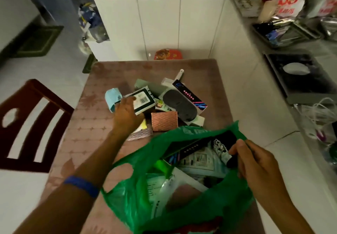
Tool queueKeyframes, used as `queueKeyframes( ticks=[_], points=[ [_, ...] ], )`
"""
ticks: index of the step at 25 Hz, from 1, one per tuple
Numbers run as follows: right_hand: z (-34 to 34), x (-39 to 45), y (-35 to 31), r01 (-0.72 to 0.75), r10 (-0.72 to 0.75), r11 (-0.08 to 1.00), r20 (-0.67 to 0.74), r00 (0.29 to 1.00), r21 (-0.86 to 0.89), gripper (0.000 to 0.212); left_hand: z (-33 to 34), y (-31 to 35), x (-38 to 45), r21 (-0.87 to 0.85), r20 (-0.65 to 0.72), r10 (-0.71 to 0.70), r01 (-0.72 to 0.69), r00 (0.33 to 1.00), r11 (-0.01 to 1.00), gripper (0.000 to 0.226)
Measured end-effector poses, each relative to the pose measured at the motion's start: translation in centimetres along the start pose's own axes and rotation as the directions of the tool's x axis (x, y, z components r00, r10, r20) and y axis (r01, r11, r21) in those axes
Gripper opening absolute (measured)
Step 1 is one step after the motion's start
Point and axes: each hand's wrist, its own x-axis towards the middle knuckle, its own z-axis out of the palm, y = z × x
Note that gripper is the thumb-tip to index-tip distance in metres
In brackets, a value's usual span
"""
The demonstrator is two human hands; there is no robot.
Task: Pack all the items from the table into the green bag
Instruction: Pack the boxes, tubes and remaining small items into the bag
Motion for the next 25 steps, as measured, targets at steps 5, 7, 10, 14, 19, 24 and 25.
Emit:
queueKeyframes(
  ticks=[5, 7, 10, 14, 19, 24, 25],
  points=[
    [0.0, -0.8, 0.6, -0.066, 0.07, 0.996, -0.075, 0.995, 0.053, 0.04, 5.2, -6.9, 6.4, 0.273, 0.273, -0.117, 0.04, 0.955, 0.961, 0.118],
    [0.1, -1.2, 0.4, -0.068, 0.074, 0.995, -0.098, 0.992, 0.071, 0.044, 5.5, -8.3, 7.2, 0.232, 0.271, -0.242, 0.181, 0.932, 0.956, 0.126],
    [0.4, -1.4, -0.2, -0.096, 0.109, 0.989, -0.109, 0.988, 0.113, 0.044, 3.2, -6.9, 5.7, 0.146, 0.215, -0.308, 0.281, 0.927, 0.948, 0.116],
    [0.0, -1.5, -0.8, -0.123, 0.149, 0.956, -0.082, 0.985, 0.268, 0.051, -5.1, 0.1, -3.0, -0.431, -0.022, -0.061, 0.045, 0.998, 0.901, 0.091],
    [-2.0, -1.5, -2.0, -0.184, 0.173, 0.845, 0.069, 0.983, 0.502, 0.065, -6.9, 6.9, -16.0, -0.591, 0.369, 0.332, -0.056, 0.868, 0.805, 0.088],
    [-3.9, -1.5, -3.6, -0.14, 0.084, 0.847, 0.132, 0.988, 0.513, 0.062, 1.5, 8.2, -18.3, -0.198, 0.541, 0.265, -0.186, 0.798, 0.962, 0.097],
    [-3.7, -1.5, -3.9, -0.127, 0.063, 0.867, 0.146, 0.987, 0.482, 0.061, 2.5, 8.5, -18.9, -0.073, 0.509, 0.263, -0.263, 0.819, 0.962, 0.093]
  ],
)
